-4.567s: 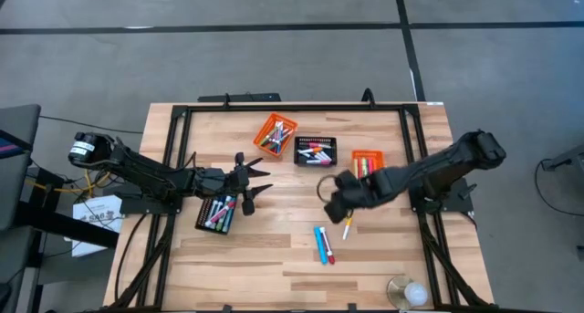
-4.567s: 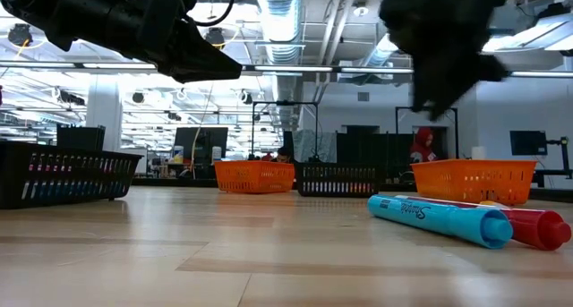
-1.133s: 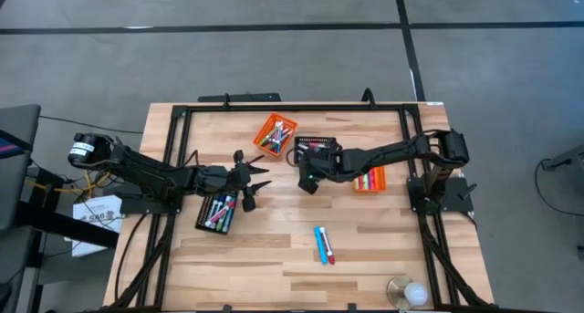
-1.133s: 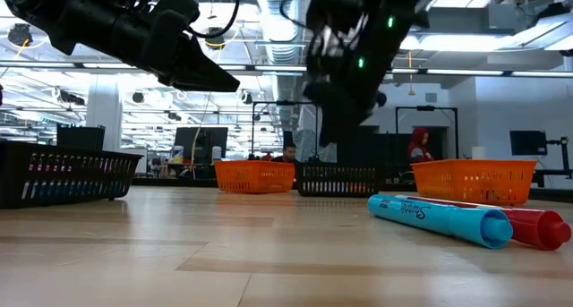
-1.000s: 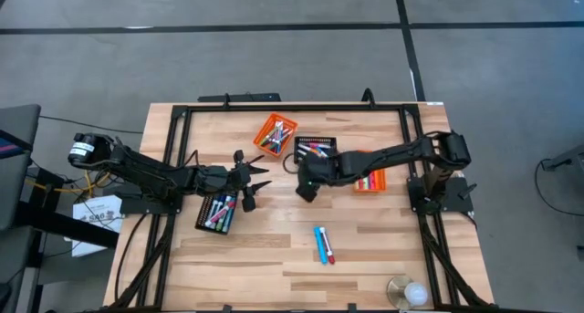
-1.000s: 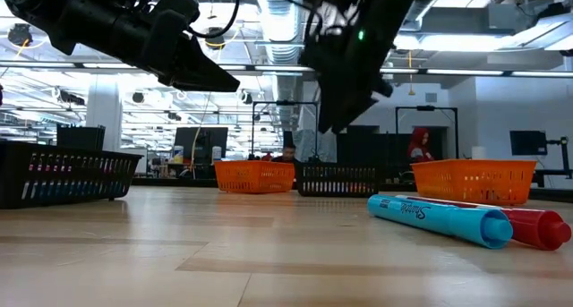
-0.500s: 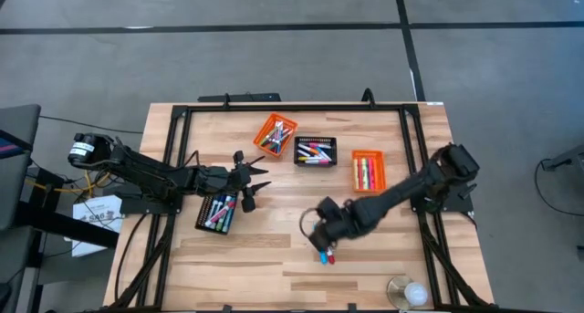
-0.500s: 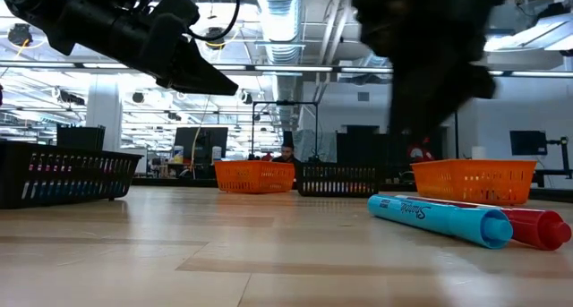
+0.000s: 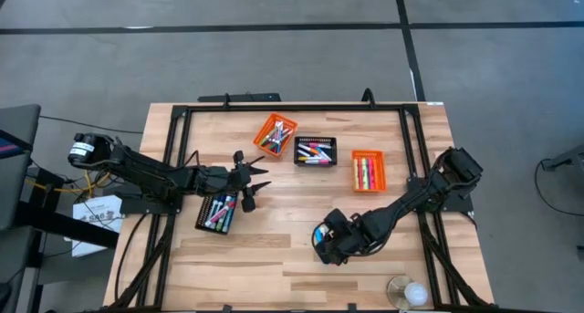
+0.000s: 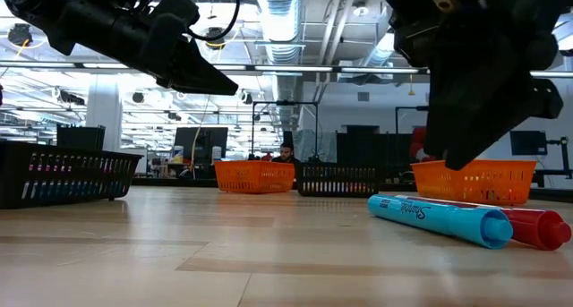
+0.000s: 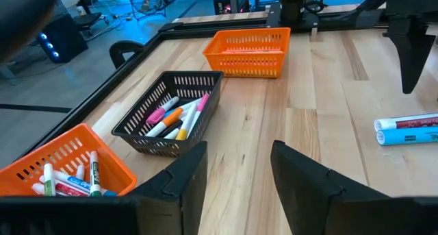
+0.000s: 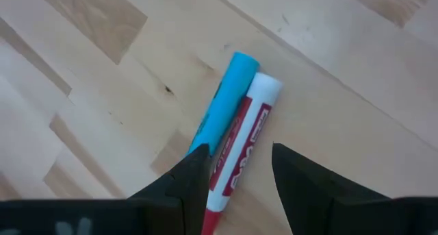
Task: Pick & Place Markers
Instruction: Put the red marker into the bottom black bin
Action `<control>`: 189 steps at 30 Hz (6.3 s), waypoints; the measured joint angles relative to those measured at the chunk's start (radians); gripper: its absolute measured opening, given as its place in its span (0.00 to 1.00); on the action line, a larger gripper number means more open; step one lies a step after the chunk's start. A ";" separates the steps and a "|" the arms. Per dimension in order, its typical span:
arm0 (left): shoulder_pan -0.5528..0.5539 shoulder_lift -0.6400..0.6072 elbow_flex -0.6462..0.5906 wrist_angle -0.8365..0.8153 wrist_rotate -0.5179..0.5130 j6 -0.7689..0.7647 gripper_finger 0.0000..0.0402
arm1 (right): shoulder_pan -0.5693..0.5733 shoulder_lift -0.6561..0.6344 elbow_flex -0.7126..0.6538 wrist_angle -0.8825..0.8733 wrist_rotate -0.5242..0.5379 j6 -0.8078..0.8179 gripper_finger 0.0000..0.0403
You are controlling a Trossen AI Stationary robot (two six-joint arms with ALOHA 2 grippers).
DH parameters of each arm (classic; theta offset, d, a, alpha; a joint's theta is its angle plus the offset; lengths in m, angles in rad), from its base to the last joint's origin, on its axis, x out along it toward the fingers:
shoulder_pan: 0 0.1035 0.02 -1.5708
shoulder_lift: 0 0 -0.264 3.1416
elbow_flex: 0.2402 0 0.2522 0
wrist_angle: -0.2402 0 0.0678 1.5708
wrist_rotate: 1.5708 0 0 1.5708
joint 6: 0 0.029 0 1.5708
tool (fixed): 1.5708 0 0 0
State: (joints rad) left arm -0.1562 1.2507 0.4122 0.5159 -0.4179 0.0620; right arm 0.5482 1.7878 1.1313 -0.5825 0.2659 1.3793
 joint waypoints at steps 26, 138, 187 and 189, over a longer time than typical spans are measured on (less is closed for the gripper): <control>0.000 0.000 -0.001 0.000 0.000 -0.018 0.39 | -0.043 0.167 0.053 -0.014 -0.080 -0.158 0.28; -0.001 -0.002 0.000 0.246 0.338 -0.186 0.20 | -0.340 -0.078 -0.014 0.786 0.105 -1.283 0.48; -0.219 -0.570 0.035 -1.190 0.257 -1.381 0.19 | -0.475 -0.296 -0.013 0.815 0.101 -1.728 0.54; -0.218 -0.550 0.035 -1.189 0.258 -1.379 0.20 | -0.480 -0.296 -0.013 0.815 0.100 -1.728 0.54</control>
State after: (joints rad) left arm -0.3744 0.7011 0.4476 -0.6727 -0.1603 -1.3171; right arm 0.0677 1.4918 1.1187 0.2326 0.3656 -0.3485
